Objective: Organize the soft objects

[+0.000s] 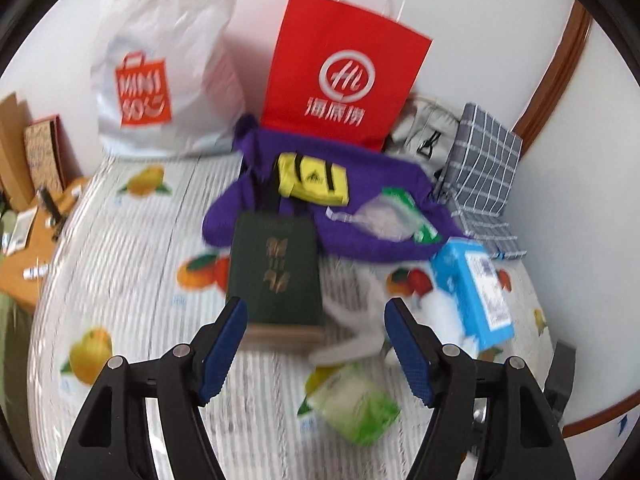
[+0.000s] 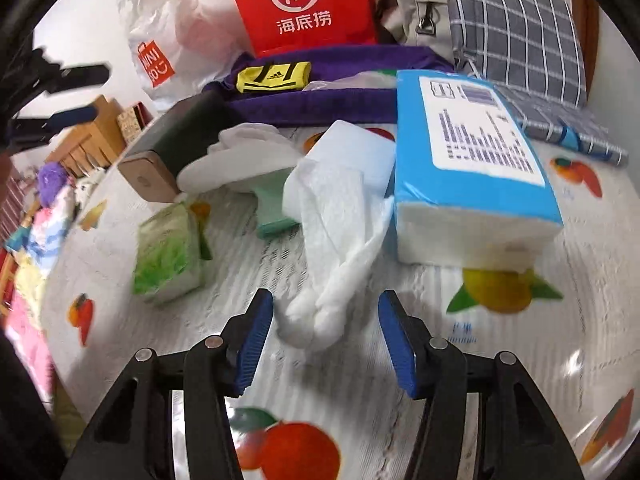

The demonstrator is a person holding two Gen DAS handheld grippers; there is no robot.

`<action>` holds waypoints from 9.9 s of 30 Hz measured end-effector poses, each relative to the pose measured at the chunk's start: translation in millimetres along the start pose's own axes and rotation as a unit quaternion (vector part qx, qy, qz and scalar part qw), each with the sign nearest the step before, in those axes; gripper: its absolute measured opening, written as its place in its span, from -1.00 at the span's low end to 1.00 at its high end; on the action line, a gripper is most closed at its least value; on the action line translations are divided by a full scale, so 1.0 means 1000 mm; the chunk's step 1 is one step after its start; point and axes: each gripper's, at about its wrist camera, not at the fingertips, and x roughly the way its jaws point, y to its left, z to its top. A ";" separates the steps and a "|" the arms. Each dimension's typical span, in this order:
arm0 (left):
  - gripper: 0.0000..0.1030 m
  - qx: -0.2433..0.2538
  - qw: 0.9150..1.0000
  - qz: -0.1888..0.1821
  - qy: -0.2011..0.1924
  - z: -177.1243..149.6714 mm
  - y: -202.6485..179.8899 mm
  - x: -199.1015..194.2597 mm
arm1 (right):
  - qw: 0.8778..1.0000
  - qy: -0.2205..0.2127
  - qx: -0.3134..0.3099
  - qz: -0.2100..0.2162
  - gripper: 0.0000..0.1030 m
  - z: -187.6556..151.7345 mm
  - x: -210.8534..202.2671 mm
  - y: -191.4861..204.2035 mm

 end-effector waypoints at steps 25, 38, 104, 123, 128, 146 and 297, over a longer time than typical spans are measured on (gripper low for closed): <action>0.61 -0.060 0.994 -0.012 0.095 -0.095 -0.032 0.063 | 0.999 -0.028 0.002 -0.042 -0.48 -0.061 -0.045 -0.046; 0.73 -0.038 0.992 0.072 0.092 -0.086 -0.068 0.093 | 0.999 -0.040 -0.007 -0.024 -0.47 -0.067 -0.048 -0.051; 0.08 0.009 0.998 0.044 -0.040 -0.046 -0.046 -0.053 | 0.994 -0.093 0.000 -0.055 -0.46 0.016 -0.151 -0.025; 0.08 0.008 0.997 0.050 -0.065 -0.002 -0.044 -0.058 | 0.991 -0.126 -0.008 -0.051 -0.46 0.069 -0.156 -0.025; 0.08 0.013 0.996 0.048 -0.069 0.009 -0.049 -0.056 | 0.990 -0.134 0.007 -0.051 -0.46 0.082 -0.155 -0.031; 0.08 0.023 0.997 0.047 -0.064 0.049 -0.057 -0.031 | 0.992 -0.121 -0.010 -0.030 -0.46 0.133 -0.127 -0.026; 0.40 -0.038 0.998 0.024 0.044 -0.069 -0.018 0.014 | 0.997 -0.058 -0.041 0.040 -0.30 -0.026 -0.084 0.006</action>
